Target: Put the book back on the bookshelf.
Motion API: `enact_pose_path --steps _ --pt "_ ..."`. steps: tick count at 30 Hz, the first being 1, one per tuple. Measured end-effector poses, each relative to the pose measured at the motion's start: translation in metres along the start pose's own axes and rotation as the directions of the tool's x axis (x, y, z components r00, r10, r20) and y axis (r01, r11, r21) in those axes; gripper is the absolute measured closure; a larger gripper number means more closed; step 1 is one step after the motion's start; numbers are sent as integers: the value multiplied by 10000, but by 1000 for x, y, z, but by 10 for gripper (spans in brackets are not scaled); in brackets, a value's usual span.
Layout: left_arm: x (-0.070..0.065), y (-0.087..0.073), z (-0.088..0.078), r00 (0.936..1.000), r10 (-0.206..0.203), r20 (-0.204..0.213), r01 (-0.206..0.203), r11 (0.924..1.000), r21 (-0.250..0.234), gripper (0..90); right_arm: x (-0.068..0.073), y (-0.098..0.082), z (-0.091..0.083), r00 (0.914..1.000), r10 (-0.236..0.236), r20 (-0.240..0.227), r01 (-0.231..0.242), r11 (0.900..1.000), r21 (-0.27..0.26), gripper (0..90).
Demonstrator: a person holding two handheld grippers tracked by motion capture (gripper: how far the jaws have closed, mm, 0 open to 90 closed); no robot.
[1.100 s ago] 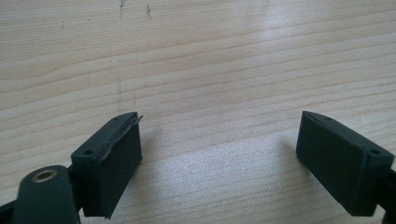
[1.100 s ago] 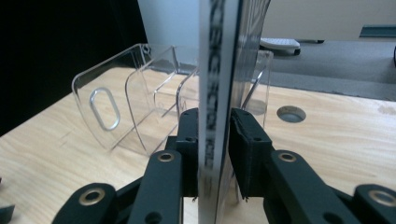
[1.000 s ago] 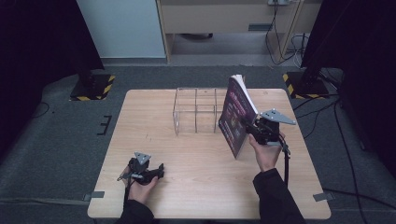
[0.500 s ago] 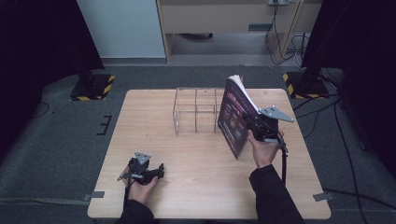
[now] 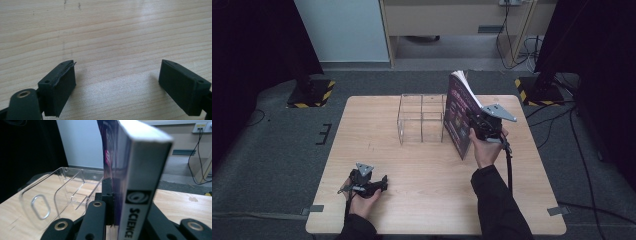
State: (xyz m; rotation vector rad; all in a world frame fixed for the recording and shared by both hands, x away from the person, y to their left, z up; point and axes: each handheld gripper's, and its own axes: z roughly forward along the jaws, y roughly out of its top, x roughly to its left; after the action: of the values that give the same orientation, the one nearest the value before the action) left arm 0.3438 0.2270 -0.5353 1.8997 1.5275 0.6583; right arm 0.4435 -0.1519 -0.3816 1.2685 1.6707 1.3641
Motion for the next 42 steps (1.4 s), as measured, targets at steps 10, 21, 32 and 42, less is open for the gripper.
enact_pose_path --steps 10,21,32,42 --pt "0 0 0 10000 -2 -2 2 10000 -3 131 -4 -5 23 9992 95 388 -89 9998 -153 829" --pt "0 0 0 10000 1 2 -1 10000 1 130 -3 -11 28 9970 346 697 -313 9984 -479 829" --pt "0 0 0 10000 1 0 -1 10000 -1 130 -2 -8 31 9985 -64 542 70 9999 -106 795" --pt "0 0 0 10000 3 0 -3 10000 4 130 -2 -10 32 9987 -268 436 262 9996 131 681"
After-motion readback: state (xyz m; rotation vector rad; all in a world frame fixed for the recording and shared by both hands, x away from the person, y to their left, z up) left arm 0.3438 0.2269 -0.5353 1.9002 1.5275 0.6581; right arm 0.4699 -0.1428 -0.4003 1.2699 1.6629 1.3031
